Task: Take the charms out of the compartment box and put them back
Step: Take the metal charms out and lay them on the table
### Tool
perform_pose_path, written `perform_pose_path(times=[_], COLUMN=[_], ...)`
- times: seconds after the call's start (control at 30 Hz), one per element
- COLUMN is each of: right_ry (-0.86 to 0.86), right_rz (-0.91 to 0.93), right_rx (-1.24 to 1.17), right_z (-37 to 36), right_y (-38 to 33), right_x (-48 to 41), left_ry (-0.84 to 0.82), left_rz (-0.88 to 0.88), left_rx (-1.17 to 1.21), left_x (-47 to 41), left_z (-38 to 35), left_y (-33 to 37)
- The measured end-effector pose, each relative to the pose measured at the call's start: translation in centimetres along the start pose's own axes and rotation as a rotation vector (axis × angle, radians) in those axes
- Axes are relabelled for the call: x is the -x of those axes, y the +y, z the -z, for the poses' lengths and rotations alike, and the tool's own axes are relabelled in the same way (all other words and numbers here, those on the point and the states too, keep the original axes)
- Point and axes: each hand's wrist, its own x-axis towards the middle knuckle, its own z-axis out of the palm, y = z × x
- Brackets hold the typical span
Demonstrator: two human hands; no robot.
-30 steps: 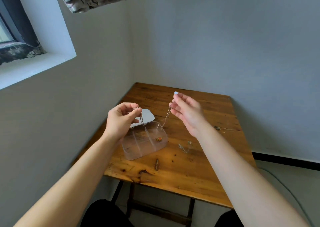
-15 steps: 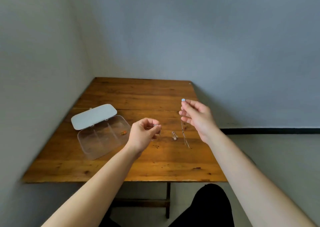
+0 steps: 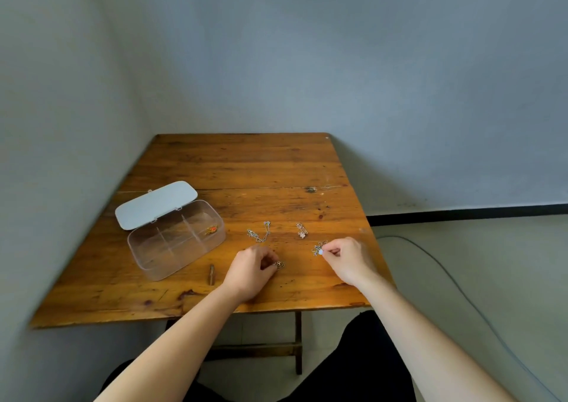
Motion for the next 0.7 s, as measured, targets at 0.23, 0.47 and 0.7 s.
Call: perform_pose_path(times=[0.23, 0.47, 0.7], right_ry=[0.044, -0.036, -0.22], right_rz=[0.063, 0.268, 0.623], right_rx=[0.108, 0.081, 0.137], right_z=[-0.2, -2.3, -6.8], right_y=[-2.2, -8.7, -16.7], right_x=[-0.2, -0.8, -1.7], left_ry=[0.099, 0.369, 0.243], left_rz=[-0.095, 0.009, 0.297], left_rx=[-0.081, -0.359, -0.485], left_x=[1.8, 3.3, 3.0], left_z=[2.7, 8.3, 9.8], left_y=[-1.3, -5.9, -11.3])
